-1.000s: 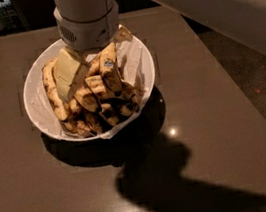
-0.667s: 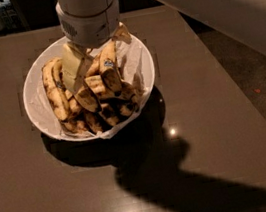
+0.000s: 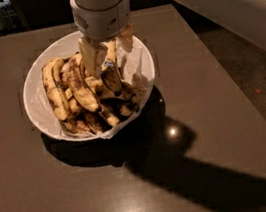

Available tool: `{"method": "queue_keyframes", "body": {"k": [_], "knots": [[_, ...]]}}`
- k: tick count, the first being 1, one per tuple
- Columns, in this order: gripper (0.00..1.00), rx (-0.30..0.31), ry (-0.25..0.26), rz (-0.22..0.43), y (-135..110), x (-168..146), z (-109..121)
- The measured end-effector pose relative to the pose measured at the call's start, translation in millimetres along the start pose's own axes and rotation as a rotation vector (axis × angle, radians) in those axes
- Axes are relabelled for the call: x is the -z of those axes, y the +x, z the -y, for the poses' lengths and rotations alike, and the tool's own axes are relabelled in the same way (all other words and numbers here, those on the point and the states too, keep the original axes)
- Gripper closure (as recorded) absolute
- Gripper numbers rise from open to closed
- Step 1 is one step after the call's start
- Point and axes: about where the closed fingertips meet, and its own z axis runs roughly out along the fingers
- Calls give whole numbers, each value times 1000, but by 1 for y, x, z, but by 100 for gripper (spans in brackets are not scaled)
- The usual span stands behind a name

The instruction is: Pick banana from white bowl

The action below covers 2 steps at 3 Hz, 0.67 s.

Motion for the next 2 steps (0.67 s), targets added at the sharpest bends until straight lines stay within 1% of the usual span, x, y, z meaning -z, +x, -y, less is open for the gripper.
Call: {"method": "queue_keyframes", "body": {"k": [1,2], "knots": [[39,-7,0,-5,1,-2,3],[39,14,-39,-60,8,-26,-7]]}}
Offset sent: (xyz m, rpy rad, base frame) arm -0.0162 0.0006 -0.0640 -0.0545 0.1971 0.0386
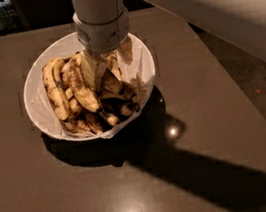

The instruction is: Pick banana from white bowl

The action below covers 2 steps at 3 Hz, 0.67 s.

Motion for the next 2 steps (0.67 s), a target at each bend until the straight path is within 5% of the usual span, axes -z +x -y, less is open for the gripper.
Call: {"method": "queue_keyframes", "body": {"k": [1,2], "knots": [[35,7,-15,-20,1,-5,-2],[53,18,-32,-38,1,-8,-5]]}}
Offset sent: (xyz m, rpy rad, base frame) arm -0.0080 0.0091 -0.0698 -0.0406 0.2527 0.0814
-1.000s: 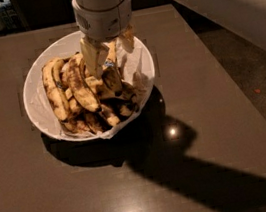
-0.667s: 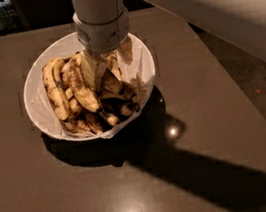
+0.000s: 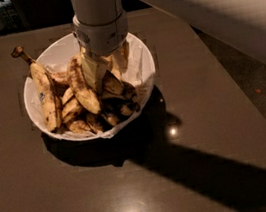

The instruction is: Pick banana from white bowl

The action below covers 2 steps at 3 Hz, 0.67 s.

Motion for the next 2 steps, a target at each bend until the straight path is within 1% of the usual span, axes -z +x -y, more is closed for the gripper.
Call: {"method": "queue_keyframes", "body": {"k": [1,2], "knots": [[76,-1,0,1,-1,3,1],[99,23,5,48,-2,10,-2]]}}
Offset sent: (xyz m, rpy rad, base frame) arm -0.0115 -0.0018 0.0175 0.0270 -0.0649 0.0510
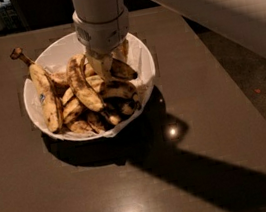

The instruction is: Pick banana from white bowl

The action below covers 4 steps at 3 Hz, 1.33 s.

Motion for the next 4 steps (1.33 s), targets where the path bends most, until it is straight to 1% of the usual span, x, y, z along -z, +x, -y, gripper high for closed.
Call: {"method": "queue_keyframes", "body": {"k": [1,2,3,4], "knots": [[100,38,-21,67,8,20,-5],[100,70,-48,120,20,40,-4],[100,107,-87,139,40,53,0],[100,111,-109,147,72,62,10]]}}
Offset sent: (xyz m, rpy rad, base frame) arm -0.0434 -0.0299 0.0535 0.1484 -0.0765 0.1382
